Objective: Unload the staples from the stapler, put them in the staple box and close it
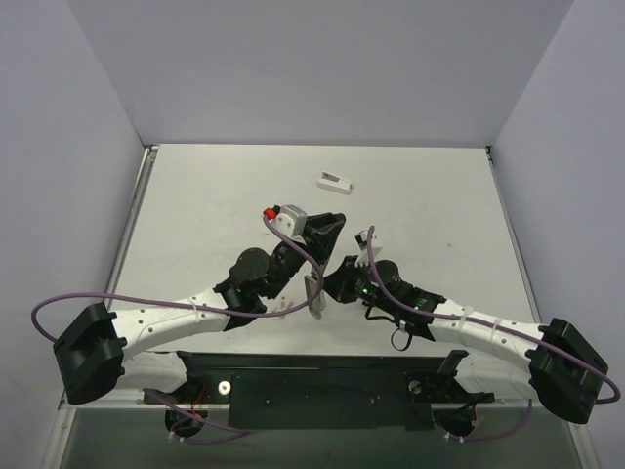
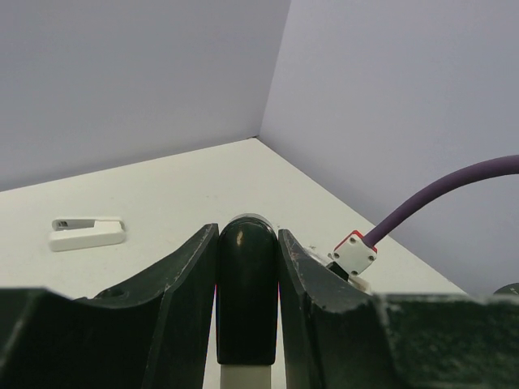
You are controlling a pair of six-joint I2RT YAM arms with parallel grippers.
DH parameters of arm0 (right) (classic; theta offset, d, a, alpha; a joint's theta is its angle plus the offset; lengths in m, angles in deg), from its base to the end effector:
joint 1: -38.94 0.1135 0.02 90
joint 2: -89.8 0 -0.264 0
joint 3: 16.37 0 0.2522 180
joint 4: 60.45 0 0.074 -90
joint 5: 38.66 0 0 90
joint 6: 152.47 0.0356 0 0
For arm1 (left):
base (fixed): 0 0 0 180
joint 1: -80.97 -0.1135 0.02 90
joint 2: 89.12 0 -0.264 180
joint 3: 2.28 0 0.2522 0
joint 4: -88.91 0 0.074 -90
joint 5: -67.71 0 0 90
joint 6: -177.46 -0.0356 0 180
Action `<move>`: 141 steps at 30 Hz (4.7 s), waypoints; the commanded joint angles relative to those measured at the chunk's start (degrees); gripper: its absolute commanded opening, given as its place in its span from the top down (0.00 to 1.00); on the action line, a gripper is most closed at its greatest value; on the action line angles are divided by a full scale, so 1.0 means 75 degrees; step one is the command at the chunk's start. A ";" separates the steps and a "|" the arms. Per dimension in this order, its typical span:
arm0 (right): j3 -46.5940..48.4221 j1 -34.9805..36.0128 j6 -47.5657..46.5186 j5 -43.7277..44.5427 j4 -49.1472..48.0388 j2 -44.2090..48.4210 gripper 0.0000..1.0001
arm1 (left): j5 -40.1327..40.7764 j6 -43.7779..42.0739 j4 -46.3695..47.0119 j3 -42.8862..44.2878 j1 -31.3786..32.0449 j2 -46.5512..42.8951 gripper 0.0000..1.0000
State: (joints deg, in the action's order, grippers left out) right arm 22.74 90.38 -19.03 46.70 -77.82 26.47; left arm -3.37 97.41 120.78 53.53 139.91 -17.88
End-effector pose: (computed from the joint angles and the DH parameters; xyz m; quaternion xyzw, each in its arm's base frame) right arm 0.1475 0.1896 0.2329 -0.0789 0.7438 0.5089 0.4262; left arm 0.1551 -0.2352 0.3268 0.1251 0.5920 -0.3657 0.7072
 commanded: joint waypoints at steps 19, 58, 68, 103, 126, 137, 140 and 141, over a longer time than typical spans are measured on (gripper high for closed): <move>0.0687 -0.0003 0.0196 -0.0494 -0.1613 -0.0767 1.00 | 0.0115 -0.0554 0.1194 0.1179 -0.0206 0.1211 1.00; 0.0781 -0.0566 -0.0131 0.0325 0.0060 0.0907 1.00 | -0.0378 0.0465 -0.0024 0.0711 -0.0628 -0.0416 1.00; 0.0793 -0.0542 -0.0390 0.1193 0.2451 0.2830 1.00 | -0.0085 0.0360 -0.1337 0.0711 -0.0558 -0.1482 1.00; -0.0369 0.1438 0.1708 0.2553 -0.0267 0.0077 1.00 | 0.2072 0.2434 -0.3517 0.0055 -0.0475 -0.3053 1.00; 0.1237 0.1321 -0.0564 0.2694 0.0845 0.0018 1.00 | 0.0607 0.3454 -0.5450 -0.0437 -0.0475 -0.4179 1.00; 0.1729 0.1286 -0.1678 0.2822 0.3058 0.1588 1.00 | -0.0774 0.2915 -0.4865 -0.0497 -0.0475 -0.4155 1.00; 0.1894 0.1262 -0.2145 0.2648 0.3623 0.1985 1.00 | -0.1477 0.2810 -0.4620 -0.0449 -0.0475 -0.4027 1.00; 0.1964 0.1239 -0.2252 0.2554 0.3856 0.2080 1.00 | -0.1804 0.2716 -0.4595 -0.0403 -0.0475 -0.3980 1.00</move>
State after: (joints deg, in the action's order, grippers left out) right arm 33.95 100.35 -30.35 66.28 -56.54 38.91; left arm -7.63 119.51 76.63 48.11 136.15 -47.82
